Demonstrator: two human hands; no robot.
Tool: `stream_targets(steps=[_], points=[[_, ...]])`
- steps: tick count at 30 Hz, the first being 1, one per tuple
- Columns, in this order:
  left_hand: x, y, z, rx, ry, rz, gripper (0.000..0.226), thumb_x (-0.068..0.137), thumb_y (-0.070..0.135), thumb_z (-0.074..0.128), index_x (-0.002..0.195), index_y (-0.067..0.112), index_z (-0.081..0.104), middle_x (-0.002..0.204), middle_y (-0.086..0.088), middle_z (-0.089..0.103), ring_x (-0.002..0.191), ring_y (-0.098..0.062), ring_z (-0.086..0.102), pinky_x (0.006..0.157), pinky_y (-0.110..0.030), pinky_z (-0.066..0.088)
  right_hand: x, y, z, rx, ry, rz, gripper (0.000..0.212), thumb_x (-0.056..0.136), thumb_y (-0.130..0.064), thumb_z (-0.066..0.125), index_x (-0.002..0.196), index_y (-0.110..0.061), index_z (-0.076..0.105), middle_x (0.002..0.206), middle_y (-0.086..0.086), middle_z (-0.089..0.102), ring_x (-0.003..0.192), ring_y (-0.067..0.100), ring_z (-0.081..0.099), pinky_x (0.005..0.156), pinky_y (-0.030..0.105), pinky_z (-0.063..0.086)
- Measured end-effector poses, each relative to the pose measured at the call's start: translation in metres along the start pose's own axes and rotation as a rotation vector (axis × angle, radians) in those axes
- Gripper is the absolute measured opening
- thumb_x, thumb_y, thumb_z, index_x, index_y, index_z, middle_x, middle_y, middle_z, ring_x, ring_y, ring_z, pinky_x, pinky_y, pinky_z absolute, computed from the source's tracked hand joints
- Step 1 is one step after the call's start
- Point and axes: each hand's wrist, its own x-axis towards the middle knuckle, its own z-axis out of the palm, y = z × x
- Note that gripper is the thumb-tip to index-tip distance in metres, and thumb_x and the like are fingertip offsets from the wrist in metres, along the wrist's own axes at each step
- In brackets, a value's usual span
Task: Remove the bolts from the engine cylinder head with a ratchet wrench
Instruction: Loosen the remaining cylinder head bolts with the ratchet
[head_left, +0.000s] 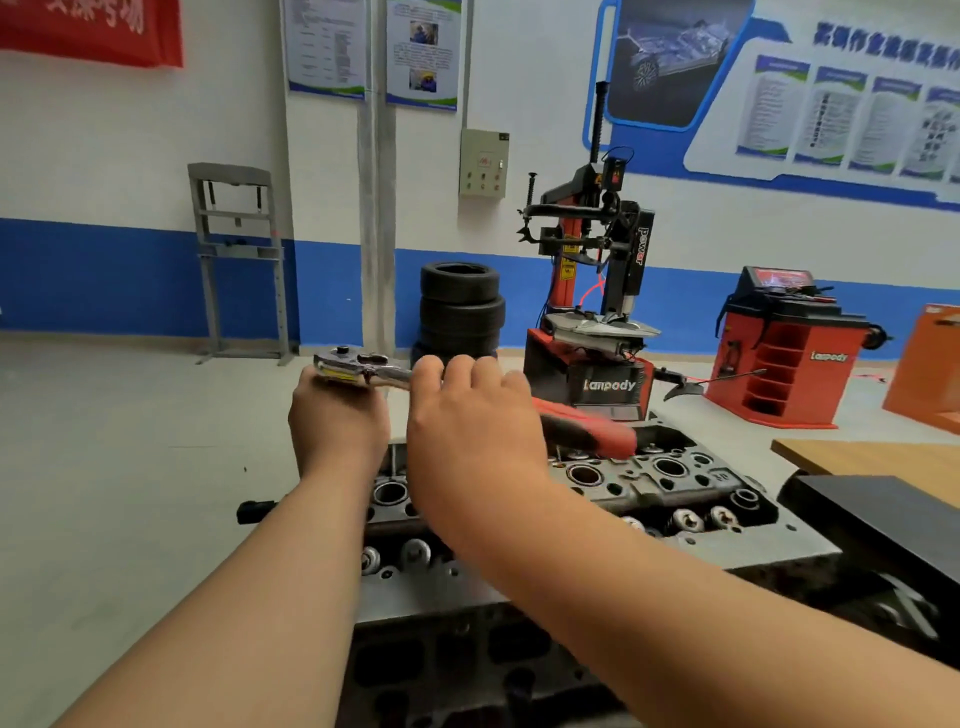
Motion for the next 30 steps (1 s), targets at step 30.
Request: stream_targets(steps=[30], points=[[-0.002,0.003,-0.002,-0.261,0.072,-0.215,0.01,0.086,0.004,0.048,0.082,0.006,0.057,0.072,-0.01,0.058,0.056,-0.019,0.049,0.046,-0.024,0.032,0.057,0.013,0.025,0.24,-0.014,0.094,0.016,0.082,-0.021,0.055,0.09,-0.018,0.041,0.075,0.002,0.05,0.078,0.026,0.049,0.075,0.039,0.027]])
